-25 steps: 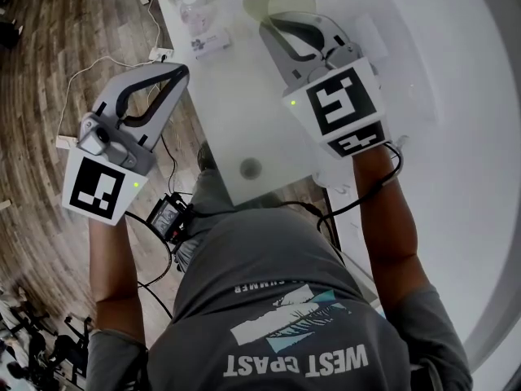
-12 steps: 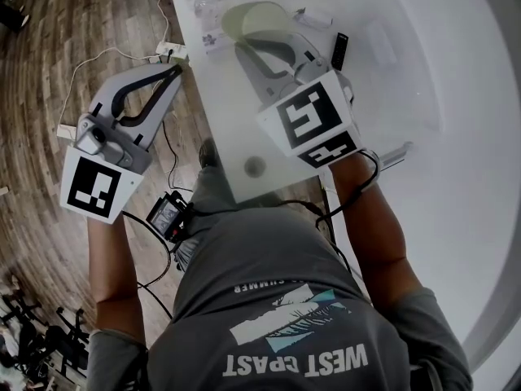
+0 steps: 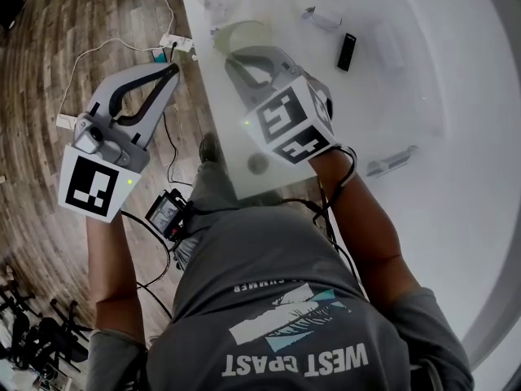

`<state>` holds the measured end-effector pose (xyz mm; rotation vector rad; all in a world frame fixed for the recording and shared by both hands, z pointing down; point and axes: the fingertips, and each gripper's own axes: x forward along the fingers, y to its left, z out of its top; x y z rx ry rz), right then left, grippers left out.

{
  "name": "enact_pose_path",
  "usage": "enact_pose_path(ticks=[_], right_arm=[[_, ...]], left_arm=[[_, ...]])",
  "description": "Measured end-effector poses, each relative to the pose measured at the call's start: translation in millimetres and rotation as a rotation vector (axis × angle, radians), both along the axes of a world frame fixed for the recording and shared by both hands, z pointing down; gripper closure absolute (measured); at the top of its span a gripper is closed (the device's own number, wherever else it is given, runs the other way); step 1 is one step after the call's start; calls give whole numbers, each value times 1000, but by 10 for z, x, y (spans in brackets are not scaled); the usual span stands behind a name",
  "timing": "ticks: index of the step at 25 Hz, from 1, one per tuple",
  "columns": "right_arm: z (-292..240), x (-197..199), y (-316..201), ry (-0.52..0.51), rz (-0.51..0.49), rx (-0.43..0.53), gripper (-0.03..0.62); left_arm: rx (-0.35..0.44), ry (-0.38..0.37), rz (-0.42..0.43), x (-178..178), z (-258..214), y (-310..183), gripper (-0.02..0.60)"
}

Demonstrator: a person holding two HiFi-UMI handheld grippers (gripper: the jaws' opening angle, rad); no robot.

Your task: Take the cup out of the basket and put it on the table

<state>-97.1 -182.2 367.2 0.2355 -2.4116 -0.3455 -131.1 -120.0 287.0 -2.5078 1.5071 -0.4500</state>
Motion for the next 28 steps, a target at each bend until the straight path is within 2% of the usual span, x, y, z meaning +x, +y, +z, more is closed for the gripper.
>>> enact_pose_path(ticks=[16,28], right_arm=[[1246,-4,53,143,0,-138,565],[1728,15,85,216,10,-204,565]], left_arm=[[-41,19,-40,-155,408,40,572],[-62,44,-52,-228,574,-12,572]])
